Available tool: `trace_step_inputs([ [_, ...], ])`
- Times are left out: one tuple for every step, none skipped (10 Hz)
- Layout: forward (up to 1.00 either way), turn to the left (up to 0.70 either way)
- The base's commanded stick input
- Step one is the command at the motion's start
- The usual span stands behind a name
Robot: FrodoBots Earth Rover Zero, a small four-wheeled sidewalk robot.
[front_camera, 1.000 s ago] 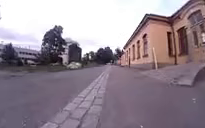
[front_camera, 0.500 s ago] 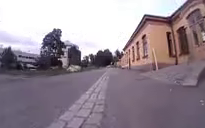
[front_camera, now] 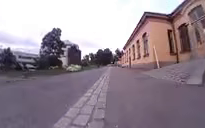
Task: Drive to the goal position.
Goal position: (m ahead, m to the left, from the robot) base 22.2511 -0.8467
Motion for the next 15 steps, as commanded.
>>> trace_step_inputs([
  [0.45,0.0],
  [0.45,0.0],
  [0.45,-0.22],
  [0.45,-0.27],
  [0.45,-0.27],
  [0.45,-0.27],
  [0.45,-0.27],
  [0.45,-0.27],
  [0.45,-0.27],
  [0.45,-0.27],
  [0.45,-0.27],
  [0.45,-0.27],
  [0.45,0.0],
  [0.45,-0.18],
  [0.45,-0.27],
])
